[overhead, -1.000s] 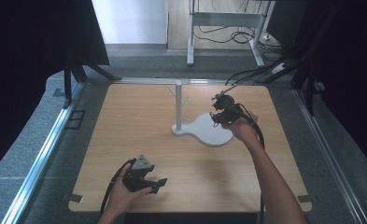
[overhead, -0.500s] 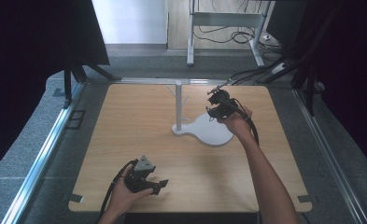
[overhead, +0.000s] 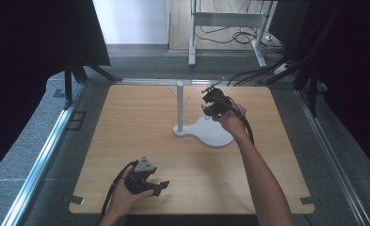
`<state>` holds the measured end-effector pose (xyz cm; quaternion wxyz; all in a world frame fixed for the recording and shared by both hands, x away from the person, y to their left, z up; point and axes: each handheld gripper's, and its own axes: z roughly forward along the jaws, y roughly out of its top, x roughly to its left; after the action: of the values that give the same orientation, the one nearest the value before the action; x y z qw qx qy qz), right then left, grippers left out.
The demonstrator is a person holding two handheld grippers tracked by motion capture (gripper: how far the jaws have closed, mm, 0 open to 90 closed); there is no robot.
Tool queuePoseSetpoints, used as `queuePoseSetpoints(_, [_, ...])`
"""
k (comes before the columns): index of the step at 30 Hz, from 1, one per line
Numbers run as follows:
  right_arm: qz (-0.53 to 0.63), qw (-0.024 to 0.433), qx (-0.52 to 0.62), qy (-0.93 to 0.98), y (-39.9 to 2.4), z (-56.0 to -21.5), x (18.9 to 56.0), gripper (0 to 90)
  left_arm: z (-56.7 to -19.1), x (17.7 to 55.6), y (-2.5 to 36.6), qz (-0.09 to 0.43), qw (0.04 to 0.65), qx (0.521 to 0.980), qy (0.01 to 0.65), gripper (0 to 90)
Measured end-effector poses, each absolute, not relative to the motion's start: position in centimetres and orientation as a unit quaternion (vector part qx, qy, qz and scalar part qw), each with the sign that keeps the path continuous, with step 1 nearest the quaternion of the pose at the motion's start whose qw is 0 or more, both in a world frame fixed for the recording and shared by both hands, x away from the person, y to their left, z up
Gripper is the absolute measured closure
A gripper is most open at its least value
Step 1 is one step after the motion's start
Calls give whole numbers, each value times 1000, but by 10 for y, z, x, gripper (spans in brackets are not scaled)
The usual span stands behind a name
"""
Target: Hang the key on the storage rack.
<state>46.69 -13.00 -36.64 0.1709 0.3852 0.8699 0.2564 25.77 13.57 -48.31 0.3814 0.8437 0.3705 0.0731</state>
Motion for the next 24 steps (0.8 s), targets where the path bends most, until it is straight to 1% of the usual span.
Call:
queuePoseSetpoints(16, [260,191,374,870,-107,-359,478,850,-480,254,135,71,389,841,369,258])
queuePoseSetpoints(24, [258,195,382,866,-103,-359,488,850,-479,253,136,70,392,840,368,259])
